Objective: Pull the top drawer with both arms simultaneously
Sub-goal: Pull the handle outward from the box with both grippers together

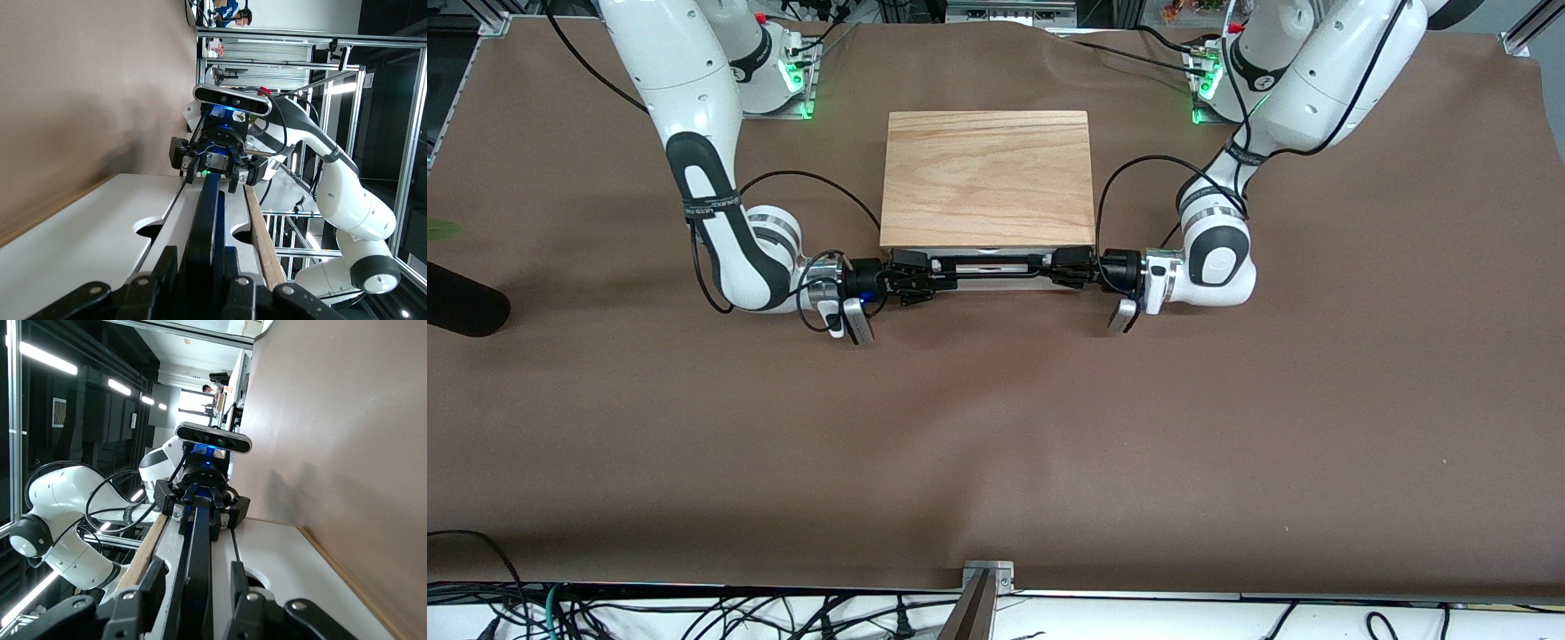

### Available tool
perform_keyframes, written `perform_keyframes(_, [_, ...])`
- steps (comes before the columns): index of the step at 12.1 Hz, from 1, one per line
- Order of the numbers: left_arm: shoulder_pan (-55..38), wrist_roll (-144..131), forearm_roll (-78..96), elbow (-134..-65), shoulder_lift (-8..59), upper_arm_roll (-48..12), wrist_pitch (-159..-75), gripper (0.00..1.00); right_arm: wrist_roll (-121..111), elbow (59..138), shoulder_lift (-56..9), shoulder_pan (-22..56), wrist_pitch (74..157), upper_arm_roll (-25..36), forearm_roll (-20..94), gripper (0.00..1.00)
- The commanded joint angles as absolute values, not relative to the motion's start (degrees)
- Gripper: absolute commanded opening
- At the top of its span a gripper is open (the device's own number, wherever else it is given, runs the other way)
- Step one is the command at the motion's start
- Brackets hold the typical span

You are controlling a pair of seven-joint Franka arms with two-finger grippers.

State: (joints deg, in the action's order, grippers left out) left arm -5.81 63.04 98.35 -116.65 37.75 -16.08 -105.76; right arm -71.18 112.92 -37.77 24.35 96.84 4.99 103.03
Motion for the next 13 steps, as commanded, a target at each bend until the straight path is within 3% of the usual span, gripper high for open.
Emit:
perform_keyframes(1, [-5.89, 64.95, 98.79, -119.18, 36.56, -17.23, -105.56, 0.0, -70.84, 113.2, -37.18, 24.43, 97.21, 4.75, 102.66, 0.35])
perform_keyframes(3, [-5.71, 64.78, 98.79, -118.92, 36.56, -17.23, -105.56, 0.0, -70.84, 113.2, -37.18, 24.43, 97.21, 4.75, 102.66, 0.25])
perform_keyframes(8, [-5.62, 58.46, 99.14, -115.49, 36.82, -16.96, -106.52, 0.0, -70.75, 113.03, -37.18, 24.35, 97.29, 4.75, 102.92, 0.14])
perform_keyframes(13, [-5.71, 55.9, 98.35, -114.26, 36.83, -16.79, -107.4, 0.0, -67.51, 110.4, -37.35, 23.73, 97.29, 4.83, 103.01, 0.14])
